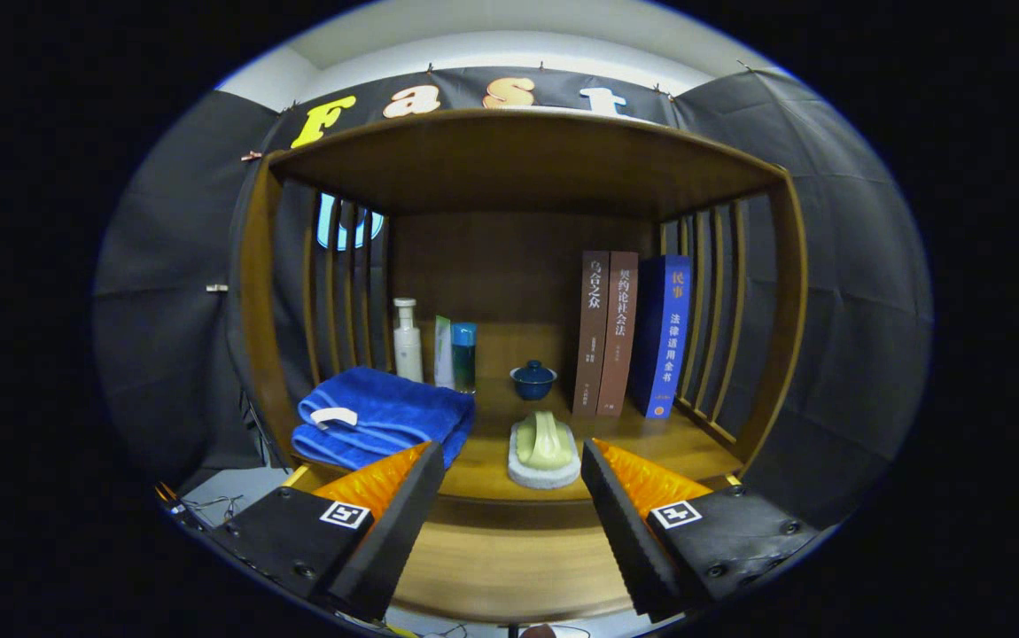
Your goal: Pull open the drawer, take out the items inside it, and place them on the countertop above the cabinet.
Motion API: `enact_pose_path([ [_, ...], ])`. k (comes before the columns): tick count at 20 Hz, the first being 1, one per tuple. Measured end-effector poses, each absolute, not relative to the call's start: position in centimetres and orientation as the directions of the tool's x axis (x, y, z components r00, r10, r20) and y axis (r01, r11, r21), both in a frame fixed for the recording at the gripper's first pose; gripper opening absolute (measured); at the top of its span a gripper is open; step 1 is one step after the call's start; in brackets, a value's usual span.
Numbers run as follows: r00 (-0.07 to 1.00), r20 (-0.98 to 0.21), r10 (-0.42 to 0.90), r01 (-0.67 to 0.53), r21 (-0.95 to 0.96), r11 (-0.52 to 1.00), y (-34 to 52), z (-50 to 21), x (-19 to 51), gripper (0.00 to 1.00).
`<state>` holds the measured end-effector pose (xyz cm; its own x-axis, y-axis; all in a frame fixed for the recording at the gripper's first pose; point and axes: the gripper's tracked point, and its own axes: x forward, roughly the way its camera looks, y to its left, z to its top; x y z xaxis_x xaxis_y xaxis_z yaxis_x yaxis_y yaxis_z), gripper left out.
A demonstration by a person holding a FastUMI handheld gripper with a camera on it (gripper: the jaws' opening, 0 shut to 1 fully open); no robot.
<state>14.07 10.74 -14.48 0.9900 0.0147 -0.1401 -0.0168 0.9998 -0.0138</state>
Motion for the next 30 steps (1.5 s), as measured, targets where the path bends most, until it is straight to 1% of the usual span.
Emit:
enact_pose_path([
  [5, 0.997, -0.079, 0.015, -0.016, -0.012, 1.0, 10.8, -17.1, 7.9, 0.99],
  [12, 0.996, -0.075, 0.042, -0.045, -0.026, 0.999, 12.7, -23.5, 2.8, 0.99],
  [14, 0.994, -0.096, 0.044, -0.048, -0.04, 0.998, 12.9, -25.8, 2.6, 0.99],
  [16, 0.994, -0.105, 0.016, -0.022, -0.058, 0.998, 12.3, -27.5, 2.9, 0.99],
  [21, 0.989, -0.147, -0.017, 0.011, -0.037, 0.999, 10.7, -31.0, 4.8, 0.99],
  [24, 0.984, -0.178, -0.017, 0.014, -0.014, 1.0, 9.6, -32.4, 5.5, 1.0],
  [26, 0.987, -0.158, -0.008, 0.006, -0.015, 1.0, 9.7, -32.2, 5.8, 1.0],
  [30, 0.984, -0.175, -0.022, 0.018, -0.024, 1.0, 9.9, -32.4, 6.4, 1.0],
])
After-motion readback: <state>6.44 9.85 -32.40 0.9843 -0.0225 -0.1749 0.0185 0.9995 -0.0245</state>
